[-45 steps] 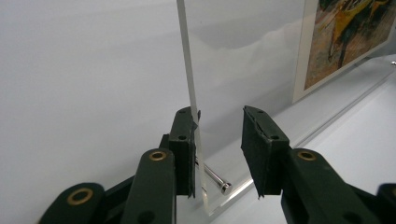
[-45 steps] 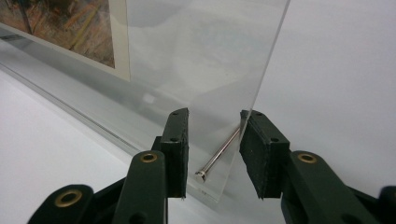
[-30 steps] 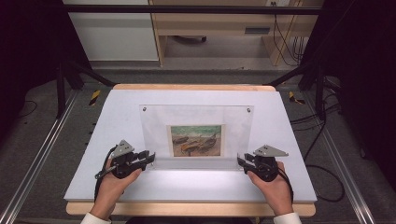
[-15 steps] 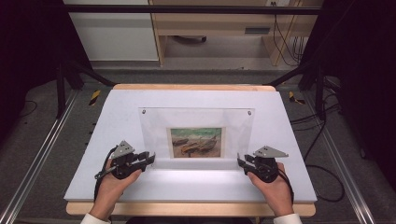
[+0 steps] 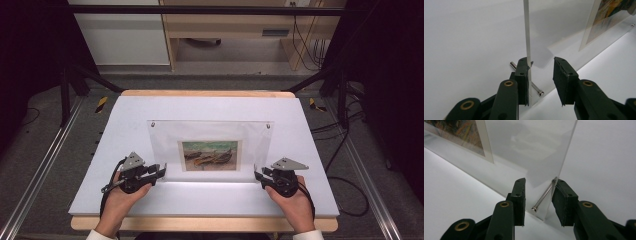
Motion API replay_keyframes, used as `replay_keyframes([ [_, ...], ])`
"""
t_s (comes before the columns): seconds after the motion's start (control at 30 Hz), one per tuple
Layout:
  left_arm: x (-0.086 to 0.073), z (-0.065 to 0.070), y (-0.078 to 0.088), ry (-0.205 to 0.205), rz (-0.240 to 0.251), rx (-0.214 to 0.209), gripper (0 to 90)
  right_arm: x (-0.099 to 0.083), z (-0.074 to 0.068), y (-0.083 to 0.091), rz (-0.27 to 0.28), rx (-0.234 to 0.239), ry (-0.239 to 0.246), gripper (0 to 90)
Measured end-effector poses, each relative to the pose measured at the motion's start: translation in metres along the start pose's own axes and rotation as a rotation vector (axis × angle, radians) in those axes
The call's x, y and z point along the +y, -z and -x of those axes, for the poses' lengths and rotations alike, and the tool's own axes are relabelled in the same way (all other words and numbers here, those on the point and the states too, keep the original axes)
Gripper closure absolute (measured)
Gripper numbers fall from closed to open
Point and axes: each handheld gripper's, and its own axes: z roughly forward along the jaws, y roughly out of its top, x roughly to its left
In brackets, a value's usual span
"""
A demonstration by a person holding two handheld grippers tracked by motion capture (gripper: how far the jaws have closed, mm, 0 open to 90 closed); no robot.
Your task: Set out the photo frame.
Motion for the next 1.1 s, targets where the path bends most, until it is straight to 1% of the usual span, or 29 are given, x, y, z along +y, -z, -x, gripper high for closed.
replay_keyframes([
  [0.57, -0.0001, 0.0005, 0.0000, 0.000, 0.002, 0.002, 65.1, -0.0005, -0.0003, 0.0003, 0.002, -0.001, 0.005, 64.3],
  [0.7, 0.0000, 0.0007, 0.0000, 0.000, 0.002, 0.003, 65.0, -0.0008, -0.0006, 0.0004, 0.001, 0.000, 0.000, 64.4],
  [0.8, 0.0001, 0.0013, 0.0001, -0.005, 0.000, 0.007, 65.0, -0.0011, -0.0004, 0.0005, 0.001, -0.002, 0.002, 64.6],
  [0.83, 0.0001, 0.0013, 0.0001, -0.005, 0.000, 0.007, 65.0, -0.0011, 0.0003, 0.0004, 0.003, -0.002, 0.011, 64.7],
  [1.0, -0.0004, 0.0035, 0.0005, -0.018, 0.001, 0.020, 65.0, -0.0016, 0.0002, 0.0006, 0.004, 0.000, 0.009, 64.9],
  [1.1, -0.0004, 0.0034, 0.0004, -0.016, 0.001, 0.020, 65.0, -0.0023, -0.0003, 0.0010, 0.002, 0.000, 0.002, 65.3],
])
